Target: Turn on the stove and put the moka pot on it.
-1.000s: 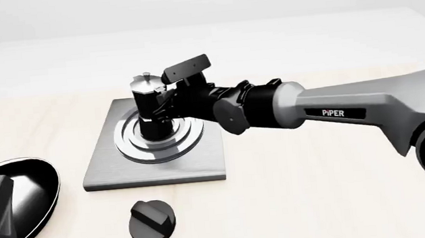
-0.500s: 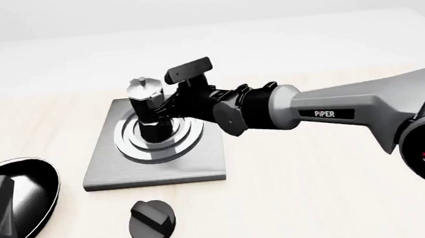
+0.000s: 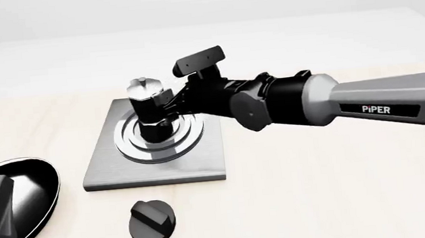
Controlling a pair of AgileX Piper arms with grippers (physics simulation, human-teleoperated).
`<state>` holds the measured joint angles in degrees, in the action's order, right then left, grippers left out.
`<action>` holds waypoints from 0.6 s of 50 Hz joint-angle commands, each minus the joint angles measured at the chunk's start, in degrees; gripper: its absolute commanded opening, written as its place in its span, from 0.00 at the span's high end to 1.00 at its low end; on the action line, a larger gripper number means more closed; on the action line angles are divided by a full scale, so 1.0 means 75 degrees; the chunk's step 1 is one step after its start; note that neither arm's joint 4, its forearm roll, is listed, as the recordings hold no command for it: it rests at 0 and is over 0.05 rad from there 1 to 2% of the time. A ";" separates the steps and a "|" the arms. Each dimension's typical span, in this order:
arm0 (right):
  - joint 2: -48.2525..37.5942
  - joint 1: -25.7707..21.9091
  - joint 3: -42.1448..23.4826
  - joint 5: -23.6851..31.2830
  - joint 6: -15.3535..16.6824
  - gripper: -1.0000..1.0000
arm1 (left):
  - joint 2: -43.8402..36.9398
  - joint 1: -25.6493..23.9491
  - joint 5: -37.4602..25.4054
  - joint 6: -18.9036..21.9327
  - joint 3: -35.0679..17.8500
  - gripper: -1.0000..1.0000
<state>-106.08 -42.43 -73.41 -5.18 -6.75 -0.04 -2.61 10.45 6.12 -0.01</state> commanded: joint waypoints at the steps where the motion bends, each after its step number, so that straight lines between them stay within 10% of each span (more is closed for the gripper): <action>1: 0.0927 -0.0133 0.0640 0.0372 0.0059 0.00 | 0.0002 -0.0009 0.0041 0.0024 0.0000 0.00; 30: 0.4189 -0.0461 0.2499 0.1181 0.0274 0.00 | 0.0004 0.0018 0.0220 0.0081 0.0000 0.00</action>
<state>-82.54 -45.08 -59.31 1.80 -5.35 -0.02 -2.61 11.64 6.63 -0.01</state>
